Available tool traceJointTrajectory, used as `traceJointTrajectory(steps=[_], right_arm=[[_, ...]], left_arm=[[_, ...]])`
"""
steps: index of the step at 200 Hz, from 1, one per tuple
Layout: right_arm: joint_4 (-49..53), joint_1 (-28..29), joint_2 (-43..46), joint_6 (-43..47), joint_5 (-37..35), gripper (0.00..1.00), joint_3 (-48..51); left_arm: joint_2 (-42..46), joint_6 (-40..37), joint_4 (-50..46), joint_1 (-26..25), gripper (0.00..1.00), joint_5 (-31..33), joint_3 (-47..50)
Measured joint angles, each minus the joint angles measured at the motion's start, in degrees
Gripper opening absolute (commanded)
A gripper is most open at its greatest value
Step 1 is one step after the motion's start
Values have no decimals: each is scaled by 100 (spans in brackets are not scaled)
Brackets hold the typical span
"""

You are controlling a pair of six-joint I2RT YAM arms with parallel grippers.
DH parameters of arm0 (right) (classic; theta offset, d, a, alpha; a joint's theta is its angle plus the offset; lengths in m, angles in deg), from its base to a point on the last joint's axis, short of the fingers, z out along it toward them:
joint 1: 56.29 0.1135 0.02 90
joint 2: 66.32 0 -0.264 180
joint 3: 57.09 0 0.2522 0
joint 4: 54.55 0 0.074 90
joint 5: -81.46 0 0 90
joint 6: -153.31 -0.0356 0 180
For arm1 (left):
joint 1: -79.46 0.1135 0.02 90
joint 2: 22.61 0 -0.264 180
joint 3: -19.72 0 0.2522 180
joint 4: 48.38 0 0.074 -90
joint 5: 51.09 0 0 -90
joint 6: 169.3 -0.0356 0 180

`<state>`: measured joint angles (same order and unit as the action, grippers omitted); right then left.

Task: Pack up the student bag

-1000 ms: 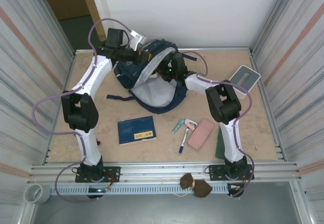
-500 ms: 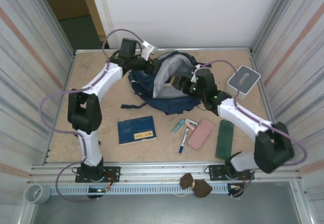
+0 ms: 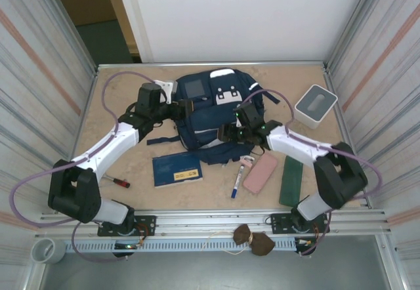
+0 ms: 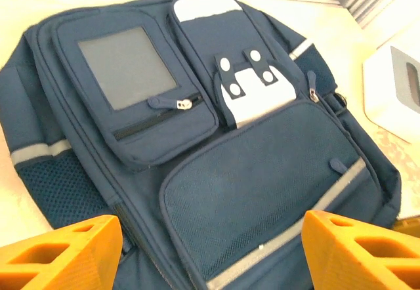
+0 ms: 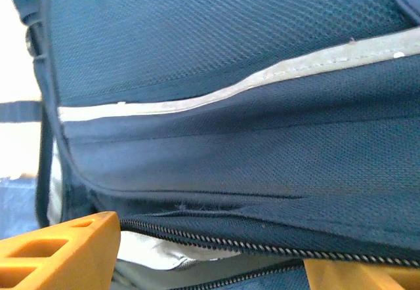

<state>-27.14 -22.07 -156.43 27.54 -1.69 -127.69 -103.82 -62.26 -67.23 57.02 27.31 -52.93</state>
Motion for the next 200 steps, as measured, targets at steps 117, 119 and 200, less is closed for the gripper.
traceJointTrajectory(steps=[117,119,200], right_arm=[[817,0,328,782,-175,95,-358],[817,42,376,782,-173,95,-323],[-247,1519,-986,-275,841,85,-181]], left_arm=[[2354,645,-540,540,86,918,2354],[2409,678,-553,564,86,931,2409],[2459,1587,-1198,861,85,695,3329]])
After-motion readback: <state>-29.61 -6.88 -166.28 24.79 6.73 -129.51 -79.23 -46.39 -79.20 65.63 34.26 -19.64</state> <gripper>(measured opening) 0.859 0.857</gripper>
